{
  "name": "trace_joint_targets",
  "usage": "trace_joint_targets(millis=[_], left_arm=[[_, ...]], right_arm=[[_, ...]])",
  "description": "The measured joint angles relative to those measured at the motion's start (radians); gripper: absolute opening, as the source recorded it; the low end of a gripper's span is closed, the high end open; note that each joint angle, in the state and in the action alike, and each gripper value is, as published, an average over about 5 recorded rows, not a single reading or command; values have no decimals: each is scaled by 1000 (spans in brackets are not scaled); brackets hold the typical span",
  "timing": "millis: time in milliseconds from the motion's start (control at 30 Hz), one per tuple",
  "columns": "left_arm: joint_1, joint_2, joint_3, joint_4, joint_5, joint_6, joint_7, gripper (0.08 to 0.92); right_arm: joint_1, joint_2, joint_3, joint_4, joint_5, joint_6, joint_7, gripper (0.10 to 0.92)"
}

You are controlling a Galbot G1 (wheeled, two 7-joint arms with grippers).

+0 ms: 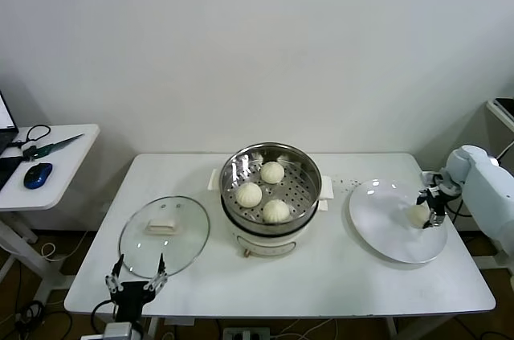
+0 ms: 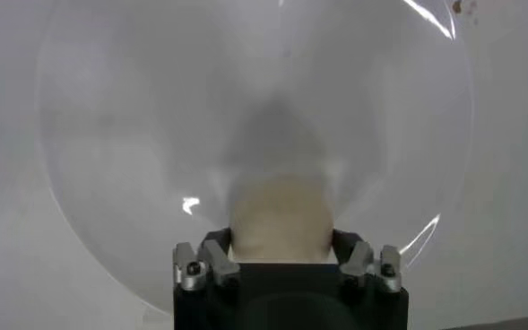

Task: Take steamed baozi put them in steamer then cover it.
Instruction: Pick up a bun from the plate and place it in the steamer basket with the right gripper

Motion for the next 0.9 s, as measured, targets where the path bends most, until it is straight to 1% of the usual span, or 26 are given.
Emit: trace_joint_targets(millis=[233, 400, 567, 900], left_arm=[[4, 0, 1, -3, 0, -3, 1, 823], [7, 0, 4, -9, -1, -9, 9, 823], [10, 0, 10, -17, -6, -18, 22, 823], [30, 13, 31, -32, -5, -33, 51, 823]], right_arm=[[14, -8, -3, 10, 13, 1, -12, 704], [44, -29, -58, 51, 88, -21, -20, 704], [122, -55, -178, 132, 231, -70, -30, 706], [418, -46, -544, 317, 602, -197, -19, 704]])
